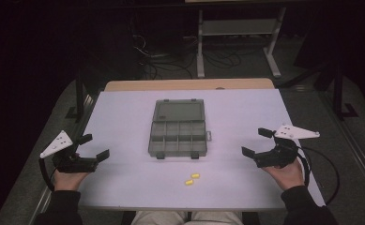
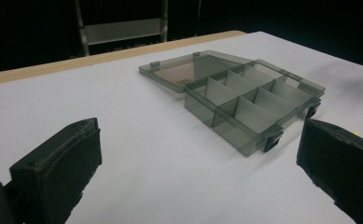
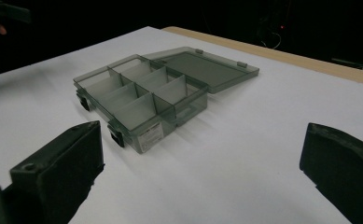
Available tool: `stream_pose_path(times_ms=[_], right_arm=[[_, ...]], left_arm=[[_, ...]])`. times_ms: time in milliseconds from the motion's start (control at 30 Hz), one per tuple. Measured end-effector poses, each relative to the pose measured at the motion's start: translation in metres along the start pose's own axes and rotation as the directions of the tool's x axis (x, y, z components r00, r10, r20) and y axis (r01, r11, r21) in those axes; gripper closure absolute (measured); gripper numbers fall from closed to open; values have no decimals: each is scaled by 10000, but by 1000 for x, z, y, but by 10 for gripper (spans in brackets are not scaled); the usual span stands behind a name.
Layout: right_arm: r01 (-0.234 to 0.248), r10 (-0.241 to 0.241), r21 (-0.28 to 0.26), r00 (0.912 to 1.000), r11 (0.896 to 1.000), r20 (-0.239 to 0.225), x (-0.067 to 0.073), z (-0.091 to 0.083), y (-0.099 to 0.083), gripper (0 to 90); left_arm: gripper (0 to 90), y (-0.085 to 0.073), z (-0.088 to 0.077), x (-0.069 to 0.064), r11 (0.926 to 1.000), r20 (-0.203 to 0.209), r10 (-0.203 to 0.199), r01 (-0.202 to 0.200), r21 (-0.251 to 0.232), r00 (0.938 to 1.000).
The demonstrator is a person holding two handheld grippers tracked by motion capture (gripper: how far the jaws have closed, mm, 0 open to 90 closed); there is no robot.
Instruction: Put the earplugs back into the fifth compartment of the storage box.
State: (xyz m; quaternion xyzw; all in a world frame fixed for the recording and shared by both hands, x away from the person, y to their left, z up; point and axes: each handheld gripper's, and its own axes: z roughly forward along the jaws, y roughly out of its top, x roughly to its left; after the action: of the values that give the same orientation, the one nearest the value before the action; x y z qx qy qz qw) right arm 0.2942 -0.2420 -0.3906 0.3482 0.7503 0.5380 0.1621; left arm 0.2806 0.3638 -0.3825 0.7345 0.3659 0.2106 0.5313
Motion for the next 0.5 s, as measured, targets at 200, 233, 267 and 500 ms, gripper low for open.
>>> stream_pose_path(times_ms=[200, 233, 267, 500], right_arm=[[89, -90, 52, 9997, 9999, 241, 1, -2, -1, 0], [123, -124, 52, 9995, 9999, 281, 1, -3, -1, 0], [144, -146, 67, 9994, 9999, 310, 1, -3, -2, 0], [211, -218, 218, 9992, 9995, 342, 2, -5, -3, 0]], left_arm=[[0, 1, 3, -4, 9996, 19, 202, -202, 191, 9998], [0, 1, 3, -4, 9996, 19, 202, -202, 191, 9998], [0, 1, 3, -5, 9995, 78, 262, -264, 197, 9996], [0, 4, 0, -7, 9988, 353, 394, -404, 263, 9986]])
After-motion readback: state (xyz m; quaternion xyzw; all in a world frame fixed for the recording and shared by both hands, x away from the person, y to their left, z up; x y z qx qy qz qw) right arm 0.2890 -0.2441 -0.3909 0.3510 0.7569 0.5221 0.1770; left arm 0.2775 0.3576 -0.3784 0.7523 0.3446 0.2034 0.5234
